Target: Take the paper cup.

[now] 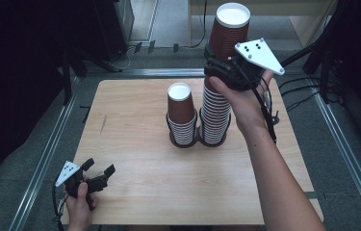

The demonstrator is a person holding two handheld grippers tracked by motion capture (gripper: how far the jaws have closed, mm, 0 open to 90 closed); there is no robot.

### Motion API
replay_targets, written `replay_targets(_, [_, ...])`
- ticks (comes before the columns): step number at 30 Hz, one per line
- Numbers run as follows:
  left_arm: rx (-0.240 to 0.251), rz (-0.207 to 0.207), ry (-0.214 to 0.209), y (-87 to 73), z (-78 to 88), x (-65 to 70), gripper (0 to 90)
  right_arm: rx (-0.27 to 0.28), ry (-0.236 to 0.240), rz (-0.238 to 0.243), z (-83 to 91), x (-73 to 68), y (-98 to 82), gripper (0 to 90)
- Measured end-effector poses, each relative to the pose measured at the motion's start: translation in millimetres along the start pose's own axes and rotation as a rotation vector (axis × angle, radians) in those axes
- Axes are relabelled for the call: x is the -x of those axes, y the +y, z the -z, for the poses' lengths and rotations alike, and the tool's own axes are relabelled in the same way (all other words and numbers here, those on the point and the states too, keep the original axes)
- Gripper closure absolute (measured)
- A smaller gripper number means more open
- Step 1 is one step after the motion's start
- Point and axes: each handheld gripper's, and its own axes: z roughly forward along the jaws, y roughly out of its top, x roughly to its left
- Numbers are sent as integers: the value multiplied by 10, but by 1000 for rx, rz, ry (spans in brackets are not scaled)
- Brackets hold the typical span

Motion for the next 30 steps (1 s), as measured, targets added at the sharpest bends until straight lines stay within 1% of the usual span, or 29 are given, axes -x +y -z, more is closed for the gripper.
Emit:
replay_targets(7, [-1,-1,0,0,0,0,0,38,1,-2,69,17,150,111])
replay_targets(11, [-1,0,0,0,0,2,0,47,-2,-7,106,35,191,111])
replay_targets(14, [-4,-5,1,0,1,1,0,59,-6,-1,149,70,227,110])
replay_targets(15, [-4,-4,1,0,1,1,0,59,-8,-7,167,78,236,110])
replay_targets(24, [-2,-2,1,-1,-2,4,0,65,-14,-5,274,152,249,111])
replay_targets(27, [-3,-3,3,-1,-3,6,0,67,-18,-7,347,194,230,110])
replay_targets(29, [-3,-3,3,-1,-3,7,0,66,-19,-8,362,201,226,110])
replay_targets(30, [-3,-2,2,-1,-2,6,0,66,-20,-2,407,225,213,110])
